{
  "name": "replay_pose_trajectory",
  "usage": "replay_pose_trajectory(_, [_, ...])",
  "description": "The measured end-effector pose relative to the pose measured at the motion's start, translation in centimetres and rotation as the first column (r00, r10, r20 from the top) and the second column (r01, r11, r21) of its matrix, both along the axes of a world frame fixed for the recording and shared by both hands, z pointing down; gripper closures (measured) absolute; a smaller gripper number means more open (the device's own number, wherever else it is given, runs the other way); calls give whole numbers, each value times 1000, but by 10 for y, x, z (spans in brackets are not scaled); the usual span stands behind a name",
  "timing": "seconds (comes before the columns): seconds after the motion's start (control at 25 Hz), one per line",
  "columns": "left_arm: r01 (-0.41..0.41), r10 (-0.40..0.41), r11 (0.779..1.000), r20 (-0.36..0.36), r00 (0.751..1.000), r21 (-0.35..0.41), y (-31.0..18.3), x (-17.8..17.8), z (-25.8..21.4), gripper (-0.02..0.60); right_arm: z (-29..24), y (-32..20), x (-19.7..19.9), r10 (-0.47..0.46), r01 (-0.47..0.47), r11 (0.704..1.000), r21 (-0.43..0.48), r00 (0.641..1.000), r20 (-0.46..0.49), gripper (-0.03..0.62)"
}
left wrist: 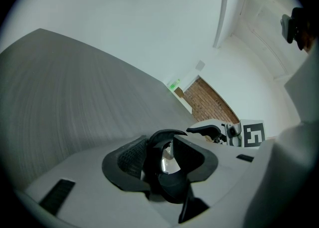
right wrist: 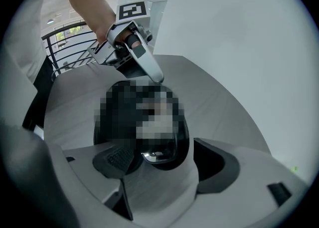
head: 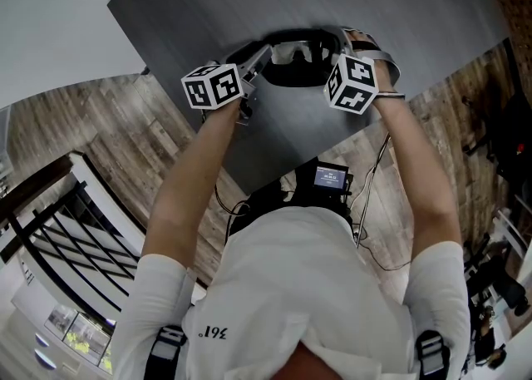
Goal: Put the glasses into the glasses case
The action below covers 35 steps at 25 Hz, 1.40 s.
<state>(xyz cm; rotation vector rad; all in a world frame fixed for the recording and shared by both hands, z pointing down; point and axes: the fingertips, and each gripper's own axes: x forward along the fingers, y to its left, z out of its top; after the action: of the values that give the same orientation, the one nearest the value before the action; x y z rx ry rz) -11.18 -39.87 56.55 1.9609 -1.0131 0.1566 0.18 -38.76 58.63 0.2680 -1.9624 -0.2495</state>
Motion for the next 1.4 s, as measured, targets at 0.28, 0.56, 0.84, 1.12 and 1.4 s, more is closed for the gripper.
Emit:
replay_pose_trajectory(0.28, [-1,1,1000,1,1000,13,0,-3,-7,407,-6,2,-2,-5,5,1000,3,1000,4,240])
replay_pose_trajectory(0.56, [-11,11,1000,3,1000,27,4,-3,-14,407,-12,3,-1,6,-6,1000,11,1000,6,240])
replay_pose_trajectory(0.84, [-26,25,999,22,999,40,11,-1,-17,407,-16,4,4,31,-32,999,33,999,9,240])
replay_pose_trajectory(1.12, [-45,40,996,63,997,77,14,1,-29,410,-28,6,10,104,-106,994,29,993,58,241])
replay_pose_trajectory(1.4, [-57,50,992,65,997,116,23,4,-42,475,-37,13,14,183,-186,982,15,977,110,259])
